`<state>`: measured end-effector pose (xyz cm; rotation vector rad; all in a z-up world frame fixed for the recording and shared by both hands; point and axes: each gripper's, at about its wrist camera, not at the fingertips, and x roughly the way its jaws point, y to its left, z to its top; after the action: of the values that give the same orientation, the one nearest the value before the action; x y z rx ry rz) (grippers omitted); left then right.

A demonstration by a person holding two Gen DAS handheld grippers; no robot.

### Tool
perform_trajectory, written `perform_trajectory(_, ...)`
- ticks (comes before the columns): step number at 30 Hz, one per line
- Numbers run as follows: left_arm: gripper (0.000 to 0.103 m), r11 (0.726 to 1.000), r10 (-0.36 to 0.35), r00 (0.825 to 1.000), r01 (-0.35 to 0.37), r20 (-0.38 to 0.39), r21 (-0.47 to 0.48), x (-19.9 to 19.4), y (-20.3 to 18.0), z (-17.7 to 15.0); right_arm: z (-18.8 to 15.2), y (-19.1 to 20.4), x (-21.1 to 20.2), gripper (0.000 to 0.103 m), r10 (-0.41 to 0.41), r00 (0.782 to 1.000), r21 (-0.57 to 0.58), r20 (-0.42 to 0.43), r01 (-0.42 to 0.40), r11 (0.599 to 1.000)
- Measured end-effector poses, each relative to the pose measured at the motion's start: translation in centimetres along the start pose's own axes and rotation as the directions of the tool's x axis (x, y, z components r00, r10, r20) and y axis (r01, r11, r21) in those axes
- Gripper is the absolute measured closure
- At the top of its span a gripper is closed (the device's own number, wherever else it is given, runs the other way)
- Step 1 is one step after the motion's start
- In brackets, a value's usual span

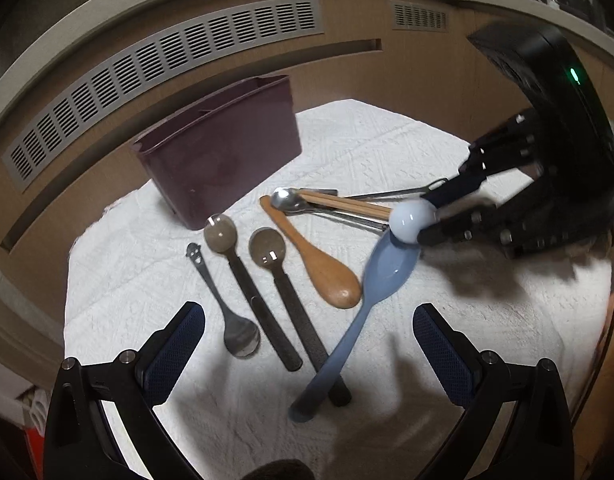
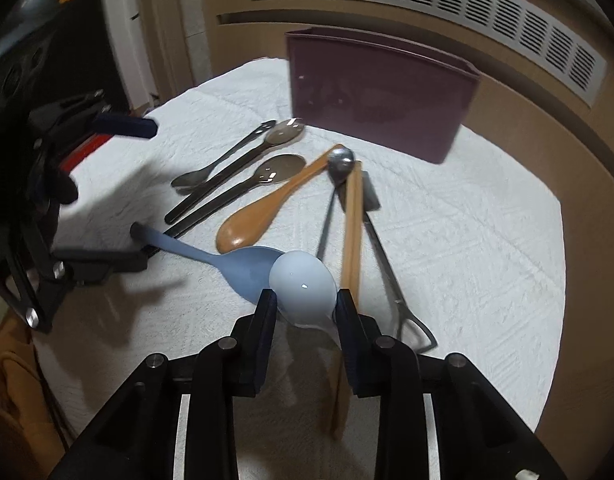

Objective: Organize utensils
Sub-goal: 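Close the left tool on the blue plastic spoon while the right tool holds the white spoon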

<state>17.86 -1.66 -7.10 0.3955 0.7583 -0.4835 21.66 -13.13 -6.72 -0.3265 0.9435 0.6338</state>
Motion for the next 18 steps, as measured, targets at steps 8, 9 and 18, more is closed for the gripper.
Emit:
perform_trajectory(8, 0.009, 0.991, -0.036, 0.997, 0.044, -0.063, 0.123, 2.3, -3.2, 1.8, -1.4, -2.8, -1.9, 0.076, -0.084, 0.996, 0.086, 0.033, 0.081, 0.993)
perform_trajectory(9, 0.011, 0.99, -0.045, 0.996, 0.054, -0.071, 0.127, 2.6, -3.4, 2.1, -1.6, -3.1, -2.1, 0.076, -0.092, 0.995, 0.1, 0.035, 0.088, 0.991)
perform_trajectory(18, 0.057, 0.974, -0.223, 0.958, 0.224, -0.179, -0.016, 6.1, -2.4, 4.9, -3.1, -4.8, -2.8, 0.076, -0.098, 0.993, 0.157, 0.061, 0.087, 0.984)
